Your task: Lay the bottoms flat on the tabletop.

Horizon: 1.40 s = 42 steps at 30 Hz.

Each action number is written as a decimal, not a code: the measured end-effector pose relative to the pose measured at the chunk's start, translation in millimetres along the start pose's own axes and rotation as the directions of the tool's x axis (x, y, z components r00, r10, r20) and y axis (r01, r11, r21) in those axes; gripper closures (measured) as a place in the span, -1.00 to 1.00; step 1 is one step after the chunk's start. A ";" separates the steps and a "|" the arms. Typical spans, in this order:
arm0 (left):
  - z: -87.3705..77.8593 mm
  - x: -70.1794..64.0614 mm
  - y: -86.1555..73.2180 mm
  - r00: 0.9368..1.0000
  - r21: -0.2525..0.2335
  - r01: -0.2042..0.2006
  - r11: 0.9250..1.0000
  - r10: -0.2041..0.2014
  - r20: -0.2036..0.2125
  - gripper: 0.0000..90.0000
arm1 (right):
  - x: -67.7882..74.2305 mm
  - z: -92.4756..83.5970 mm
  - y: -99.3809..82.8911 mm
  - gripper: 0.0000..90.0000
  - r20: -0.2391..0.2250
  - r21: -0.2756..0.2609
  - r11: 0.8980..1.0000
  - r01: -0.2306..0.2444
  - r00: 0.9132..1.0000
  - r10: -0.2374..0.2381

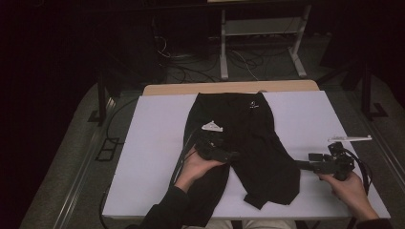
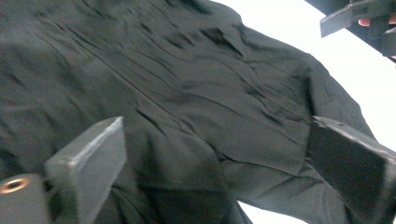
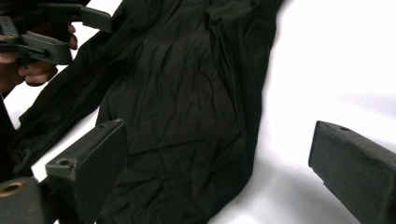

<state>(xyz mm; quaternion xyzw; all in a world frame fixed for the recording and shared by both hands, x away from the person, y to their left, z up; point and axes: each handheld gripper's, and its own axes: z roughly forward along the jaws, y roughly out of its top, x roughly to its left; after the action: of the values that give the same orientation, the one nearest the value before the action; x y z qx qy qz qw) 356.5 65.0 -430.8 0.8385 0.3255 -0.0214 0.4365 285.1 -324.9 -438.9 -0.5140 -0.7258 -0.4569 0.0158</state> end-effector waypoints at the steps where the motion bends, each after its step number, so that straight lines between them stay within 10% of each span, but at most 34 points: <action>1: 1.9 -0.9 -1.1 1.000 0.013 -0.006 1.000 0.006 0.000 -0.80 | -0.1 -0.7 -1.3 -0.83 -0.003 0.004 1.000 0.001 1.000 -0.001; 8: 7.7 -6.9 -8.9 0.996 0.117 -0.078 0.990 0.082 -0.023 -0.38 | 5.2 -3.0 -13.9 -0.66 -0.013 0.068 0.998 0.018 1.000 -0.017; 23: 16.2 -3.1 -12.4 0.989 0.139 -0.098 0.985 0.112 -0.098 0.88 | 13.7 12.9 -26.2 0.08 -0.056 0.220 0.975 0.039 0.998 -0.028; 29: 13.9 -1.8 -11.8 0.988 0.130 -0.089 0.987 0.105 -0.117 0.94 | 12.6 18.6 -26.9 0.93 -0.115 0.279 0.960 0.021 0.993 0.011; 42: 2.4 5.6 -9.5 0.981 0.125 -0.085 0.989 0.105 -0.163 0.94 | 1.8 -15.3 -35.8 0.97 -0.099 0.288 0.957 -0.019 0.994 0.050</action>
<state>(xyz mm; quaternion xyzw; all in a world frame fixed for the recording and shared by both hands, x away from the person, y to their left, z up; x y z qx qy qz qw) 356.1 70.0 -440.9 0.8761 0.3190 0.0515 0.3579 250.2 -335.9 -452.2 -0.4940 -0.7735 -0.3729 0.1363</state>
